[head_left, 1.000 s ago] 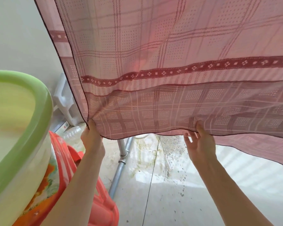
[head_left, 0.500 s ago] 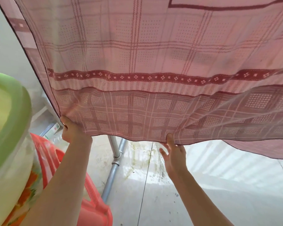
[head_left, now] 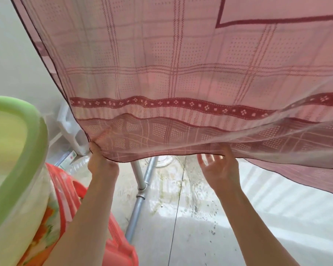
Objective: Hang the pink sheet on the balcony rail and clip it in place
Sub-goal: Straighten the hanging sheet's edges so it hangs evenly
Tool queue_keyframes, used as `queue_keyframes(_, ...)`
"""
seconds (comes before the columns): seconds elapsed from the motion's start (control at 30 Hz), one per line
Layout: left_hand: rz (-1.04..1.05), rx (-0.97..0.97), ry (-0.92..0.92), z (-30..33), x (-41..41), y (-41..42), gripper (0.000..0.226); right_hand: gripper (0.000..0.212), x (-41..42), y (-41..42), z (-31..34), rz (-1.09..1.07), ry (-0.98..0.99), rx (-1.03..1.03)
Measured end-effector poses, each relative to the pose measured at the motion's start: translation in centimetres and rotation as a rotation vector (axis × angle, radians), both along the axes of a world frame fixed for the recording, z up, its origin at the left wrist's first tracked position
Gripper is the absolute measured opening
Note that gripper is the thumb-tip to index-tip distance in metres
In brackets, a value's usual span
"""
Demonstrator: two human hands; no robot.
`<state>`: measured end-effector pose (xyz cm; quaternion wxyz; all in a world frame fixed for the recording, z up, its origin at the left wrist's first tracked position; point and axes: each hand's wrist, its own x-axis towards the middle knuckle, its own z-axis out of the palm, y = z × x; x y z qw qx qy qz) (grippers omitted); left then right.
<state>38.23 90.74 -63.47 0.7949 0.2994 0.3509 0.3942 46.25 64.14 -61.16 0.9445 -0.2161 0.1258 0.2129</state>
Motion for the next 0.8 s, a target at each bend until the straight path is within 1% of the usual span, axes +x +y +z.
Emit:
queue_keyframes(0.07,0.075,-0.005,-0.050,0.6,0.2,-0.2,0.015,0.046,0.3,-0.7,0.0,-0.037,-0.026,0.001)
queue_keyframes(0.1,0.077,0.001,-0.055,1.0,0.1,-0.9,0.013,0.050,0.5,-1.1,-0.3,-0.032,-0.037,0.000)
queue_keyframes(0.2,0.083,0.015,-0.021,0.4,-0.5,-2.2,0.012,0.066,0.4,-1.8,-1.3,-0.039,-0.053,-0.006)
queue_keyframes(0.23,0.080,0.012,-0.005,0.2,-0.8,-2.4,0.013,0.060,0.3,-2.0,-1.6,-0.043,-0.041,-0.005)
queue_keyframes(0.3,0.073,0.003,0.003,0.1,-1.0,-2.6,0.013,0.035,0.2,-2.3,-2.5,-0.076,-0.005,-0.007)
queue_keyframes(0.33,0.063,-0.012,-0.016,0.1,-0.9,-2.4,0.013,0.030,0.1,-2.1,-2.6,-0.091,-0.003,-0.017)
queue_keyframes(0.37,0.057,-0.032,-0.046,0.2,-0.9,-2.2,0.013,0.033,-0.1,-2.0,-2.7,-0.108,0.001,0.000)
queue_keyframes(0.4,0.046,-0.051,-0.077,0.3,-0.8,-1.9,0.016,0.046,-0.2,-1.8,-2.9,-0.124,-0.017,0.024)
queue_keyframes(0.47,0.019,-0.064,-0.128,0.5,-0.9,-1.5,0.025,0.082,-0.5,-1.6,-3.2,-0.143,-0.050,0.096)
queue_keyframes(0.5,0.003,-0.063,-0.144,0.5,-1.0,-1.6,0.029,0.092,-0.5,-1.7,-3.3,-0.163,-0.050,0.124)
queue_keyframes(0.53,-0.019,-0.053,-0.161,0.4,-1.2,-1.7,0.031,0.094,-0.4,-1.8,-3.3,-0.171,-0.046,0.127)
queue_keyframes(0.57,-0.045,-0.048,-0.192,0.3,-1.5,-1.9,0.031,0.087,-0.4,-2.0,-3.4,-0.171,-0.029,0.127)
queue_keyframes(0.67,-0.103,0.009,-0.260,0.0,-2.2,-2.4,0.036,0.050,-0.2,-2.4,-2.9,-0.169,0.018,0.078)
queue_keyframes(0.73,-0.105,0.036,-0.262,-0.1,-2.3,-2.5,0.031,0.028,-0.2,-2.3,-2.3,-0.154,0.014,-0.019)
queue_keyframes(0.8,-0.090,0.050,-0.250,-0.3,-2.3,-2.5,0.032,0.014,-0.4,-1.9,-1.4,-0.127,-0.002,-0.097)
